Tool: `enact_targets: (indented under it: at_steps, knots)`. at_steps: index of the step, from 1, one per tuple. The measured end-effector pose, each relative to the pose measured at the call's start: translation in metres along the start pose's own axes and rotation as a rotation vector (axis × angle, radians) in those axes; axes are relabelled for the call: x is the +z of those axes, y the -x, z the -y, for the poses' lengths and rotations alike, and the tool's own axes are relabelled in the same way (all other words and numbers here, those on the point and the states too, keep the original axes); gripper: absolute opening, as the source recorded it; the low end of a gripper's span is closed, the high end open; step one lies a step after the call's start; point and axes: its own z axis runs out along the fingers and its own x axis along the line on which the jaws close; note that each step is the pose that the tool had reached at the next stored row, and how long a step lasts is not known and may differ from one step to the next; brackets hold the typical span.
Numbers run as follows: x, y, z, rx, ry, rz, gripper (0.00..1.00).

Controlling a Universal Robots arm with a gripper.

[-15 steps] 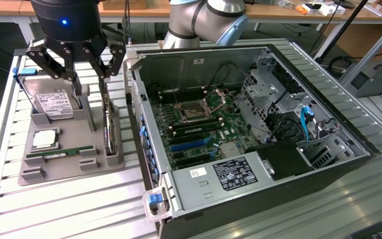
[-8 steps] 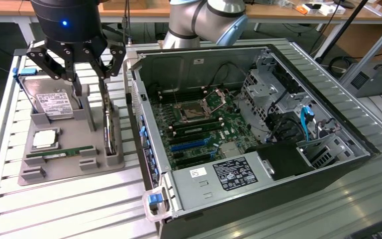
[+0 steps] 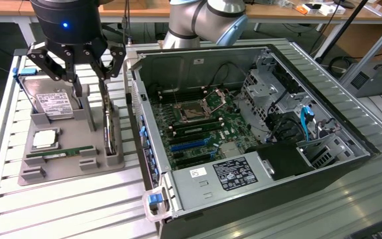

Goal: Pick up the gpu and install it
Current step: 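Pick up the gpu and move the gpu toward the slot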

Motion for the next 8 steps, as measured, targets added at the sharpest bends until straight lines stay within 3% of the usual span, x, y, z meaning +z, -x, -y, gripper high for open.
enact_targets:
  at_steps: [8]
  knots:
    - [0.0016,-0.0001,0.0001,0.000,0.0000,0.0000,0.48]
